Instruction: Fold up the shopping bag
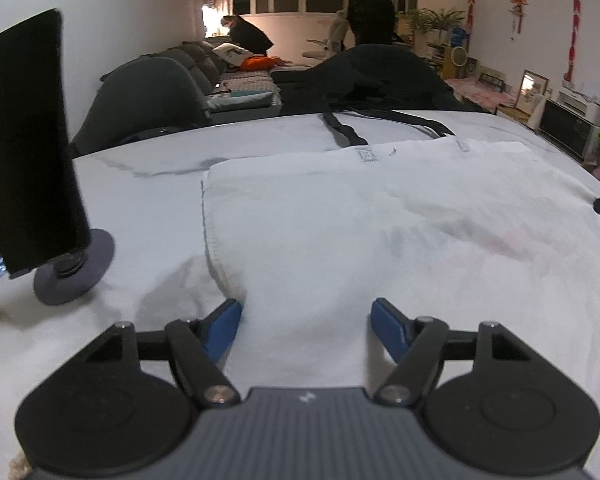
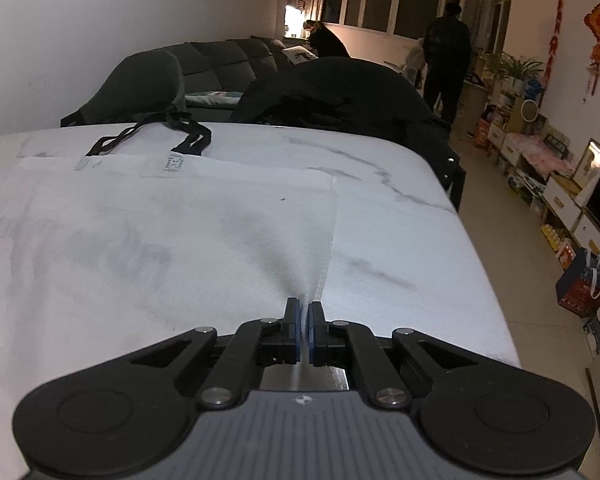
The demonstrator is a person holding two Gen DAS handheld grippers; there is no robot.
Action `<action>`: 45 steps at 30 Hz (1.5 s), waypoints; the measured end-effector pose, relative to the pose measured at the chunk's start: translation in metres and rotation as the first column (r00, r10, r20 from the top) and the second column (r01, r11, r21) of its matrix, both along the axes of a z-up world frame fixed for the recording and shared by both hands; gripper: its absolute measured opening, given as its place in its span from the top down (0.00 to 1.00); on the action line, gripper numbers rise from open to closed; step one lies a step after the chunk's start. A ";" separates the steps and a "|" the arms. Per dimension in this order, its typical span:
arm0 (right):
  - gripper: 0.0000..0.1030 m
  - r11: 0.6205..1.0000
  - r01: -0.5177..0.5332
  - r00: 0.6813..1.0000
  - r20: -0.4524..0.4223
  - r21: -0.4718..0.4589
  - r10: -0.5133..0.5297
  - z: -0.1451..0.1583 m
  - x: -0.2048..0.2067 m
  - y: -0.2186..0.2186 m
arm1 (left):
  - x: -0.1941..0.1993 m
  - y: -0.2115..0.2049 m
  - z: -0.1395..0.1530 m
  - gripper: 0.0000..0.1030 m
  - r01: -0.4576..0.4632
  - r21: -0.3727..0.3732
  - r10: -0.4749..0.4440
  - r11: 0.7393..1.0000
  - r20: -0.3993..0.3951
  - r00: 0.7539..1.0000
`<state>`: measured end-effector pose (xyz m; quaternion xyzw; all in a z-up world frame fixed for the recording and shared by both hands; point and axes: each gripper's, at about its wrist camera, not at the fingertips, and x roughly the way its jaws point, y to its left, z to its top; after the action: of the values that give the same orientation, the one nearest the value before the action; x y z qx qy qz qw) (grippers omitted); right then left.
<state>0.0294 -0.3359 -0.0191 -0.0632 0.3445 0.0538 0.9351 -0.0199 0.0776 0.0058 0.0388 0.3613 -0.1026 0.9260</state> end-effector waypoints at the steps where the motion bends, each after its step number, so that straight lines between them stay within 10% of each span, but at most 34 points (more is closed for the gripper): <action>1: 0.97 1.000 0.003 1.000 0.000 -0.002 -0.003 0.000 0.000 -0.001 | 0.000 -0.002 0.000 0.27 0.005 0.003 -0.005 1.000 -0.003 1.000; 11: 0.58 0.997 -0.014 0.998 -0.065 0.077 0.019 0.033 -0.007 0.007 | 0.004 -0.023 0.041 0.08 0.051 0.055 -0.053 0.997 0.028 0.998; 20: 0.51 0.969 -0.142 0.966 -0.184 0.204 0.180 0.053 -0.023 0.041 | 0.035 -0.093 0.031 0.08 0.210 0.067 -0.209 0.975 -0.023 0.978; 29: 0.43 0.965 -0.180 0.954 -0.207 0.190 0.219 0.050 -0.053 0.044 | 0.028 -0.116 -0.011 0.02 0.261 0.163 -0.283 0.951 0.132 0.950; 45: 0.29 0.963 -0.207 0.957 -0.167 0.175 0.236 0.084 -0.022 0.068 | 0.063 -0.099 0.054 0.00 0.227 0.005 -0.226 0.974 -0.101 0.969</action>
<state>0.0076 -0.2681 0.0648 -0.0231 0.4158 0.1910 0.8889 0.0430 -0.0218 0.0602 0.0822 0.4010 -0.2066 0.8887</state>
